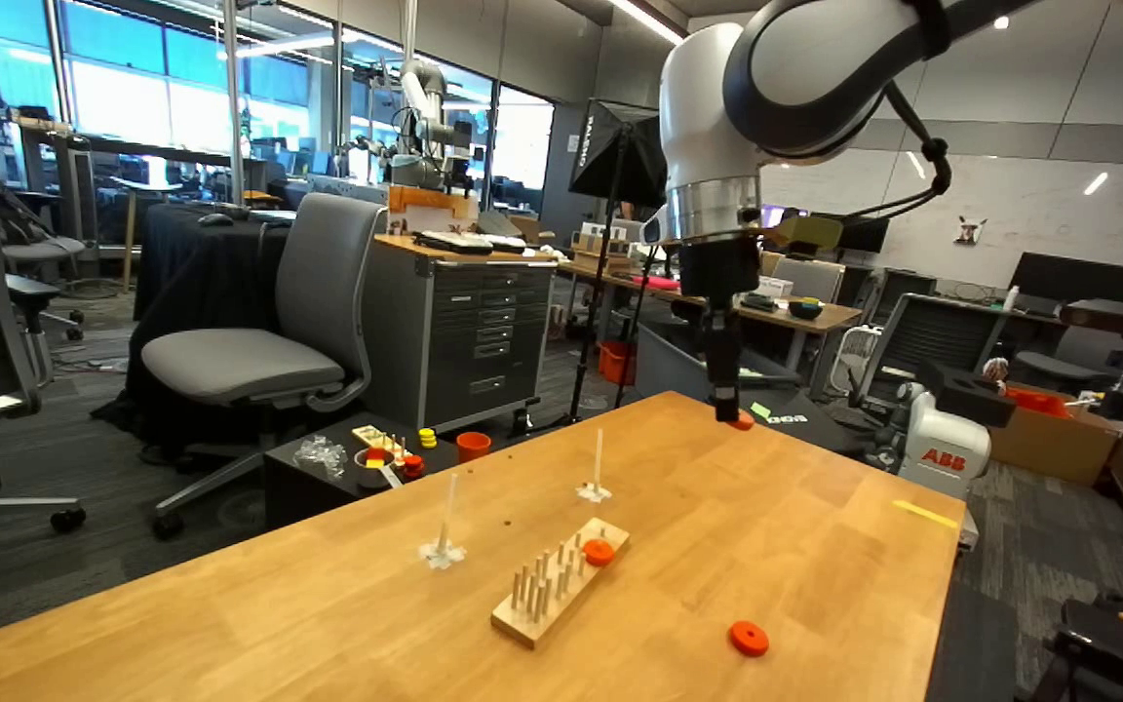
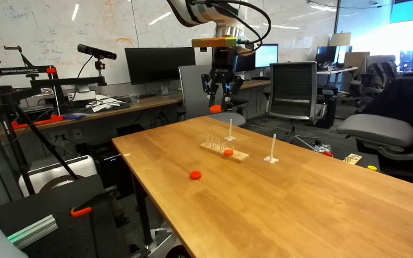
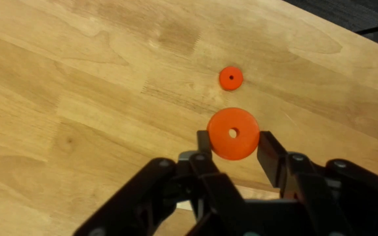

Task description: Pick up two orange small objects from the table and put them on top of each other on the wooden holder.

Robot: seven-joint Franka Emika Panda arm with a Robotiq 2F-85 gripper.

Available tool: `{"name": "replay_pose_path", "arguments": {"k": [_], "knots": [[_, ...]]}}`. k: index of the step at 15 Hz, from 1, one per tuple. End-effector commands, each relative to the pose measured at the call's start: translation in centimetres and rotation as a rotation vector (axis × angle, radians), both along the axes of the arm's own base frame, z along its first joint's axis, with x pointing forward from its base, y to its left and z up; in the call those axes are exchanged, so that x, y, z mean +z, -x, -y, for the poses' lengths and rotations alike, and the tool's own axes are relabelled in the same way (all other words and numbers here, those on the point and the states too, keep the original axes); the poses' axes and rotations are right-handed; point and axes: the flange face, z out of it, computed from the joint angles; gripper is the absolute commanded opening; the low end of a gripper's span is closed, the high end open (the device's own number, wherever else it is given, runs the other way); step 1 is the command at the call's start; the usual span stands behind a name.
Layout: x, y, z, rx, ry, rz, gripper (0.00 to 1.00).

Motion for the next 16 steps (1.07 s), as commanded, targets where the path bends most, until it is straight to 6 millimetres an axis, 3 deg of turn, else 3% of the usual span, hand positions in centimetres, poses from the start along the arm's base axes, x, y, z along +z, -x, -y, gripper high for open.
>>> {"name": "replay_pose_path", "arguments": {"k": [1, 8, 11, 12, 16], "knots": [[-1.3, -3.2, -0.6, -0.069, 0.028, 0.009, 0.16], [-5.9, -7.4, -0.8, -0.169, 0.077, 0.000, 0.16], [-6.7, -8.0, -1.1, -0.172, 0.080, -0.021, 0.16], [-7.2, -7.1, -0.5, -0.161, 0.056, -0.008, 0.41], [-7.4, -7.6, -0.8, -0.160, 0.058, -0.017, 0.41]]}}
